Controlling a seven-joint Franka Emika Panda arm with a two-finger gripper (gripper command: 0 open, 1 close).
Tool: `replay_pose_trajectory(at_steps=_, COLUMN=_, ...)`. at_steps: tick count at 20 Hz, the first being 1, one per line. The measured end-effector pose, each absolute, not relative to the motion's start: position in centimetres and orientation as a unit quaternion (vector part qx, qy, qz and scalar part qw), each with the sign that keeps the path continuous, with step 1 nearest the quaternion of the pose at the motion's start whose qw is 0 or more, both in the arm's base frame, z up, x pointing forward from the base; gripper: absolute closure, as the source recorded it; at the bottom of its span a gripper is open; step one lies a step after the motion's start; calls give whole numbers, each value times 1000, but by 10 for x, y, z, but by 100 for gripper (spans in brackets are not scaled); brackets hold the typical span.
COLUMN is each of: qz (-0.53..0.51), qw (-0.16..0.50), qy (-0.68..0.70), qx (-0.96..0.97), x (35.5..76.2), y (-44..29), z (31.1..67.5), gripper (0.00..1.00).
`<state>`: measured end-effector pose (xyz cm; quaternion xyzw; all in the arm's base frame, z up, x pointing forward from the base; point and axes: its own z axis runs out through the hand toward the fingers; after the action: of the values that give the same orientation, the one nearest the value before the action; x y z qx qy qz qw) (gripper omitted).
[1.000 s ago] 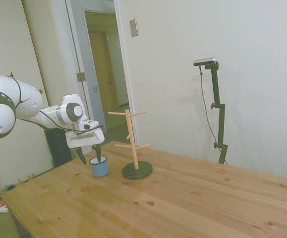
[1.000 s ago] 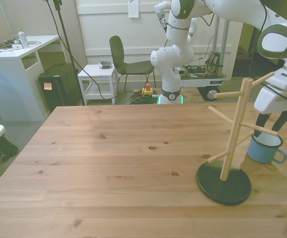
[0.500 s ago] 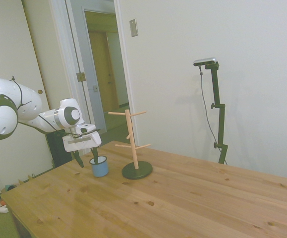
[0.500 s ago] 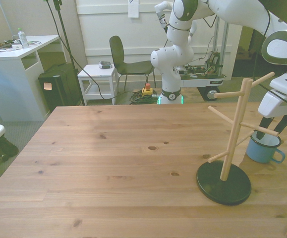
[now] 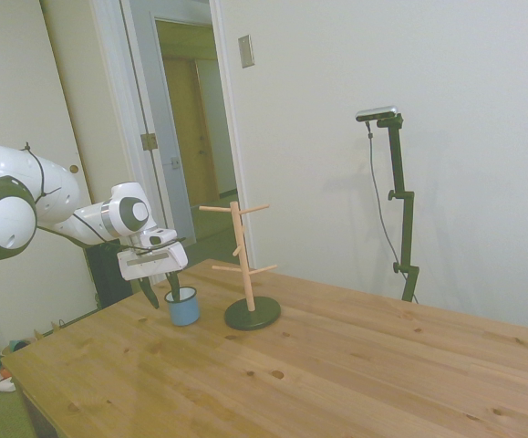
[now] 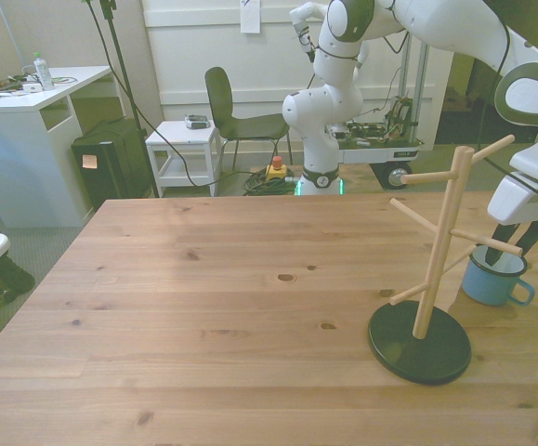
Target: Hang the mug
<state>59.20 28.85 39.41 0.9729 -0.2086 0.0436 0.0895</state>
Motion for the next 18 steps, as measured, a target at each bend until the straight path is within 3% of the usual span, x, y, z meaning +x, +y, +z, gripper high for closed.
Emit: replay_pose_trajectory(at_steps=18, qz=45, qw=92, qy=-221, qx=970, x=589, y=265, z=394, gripper=100)
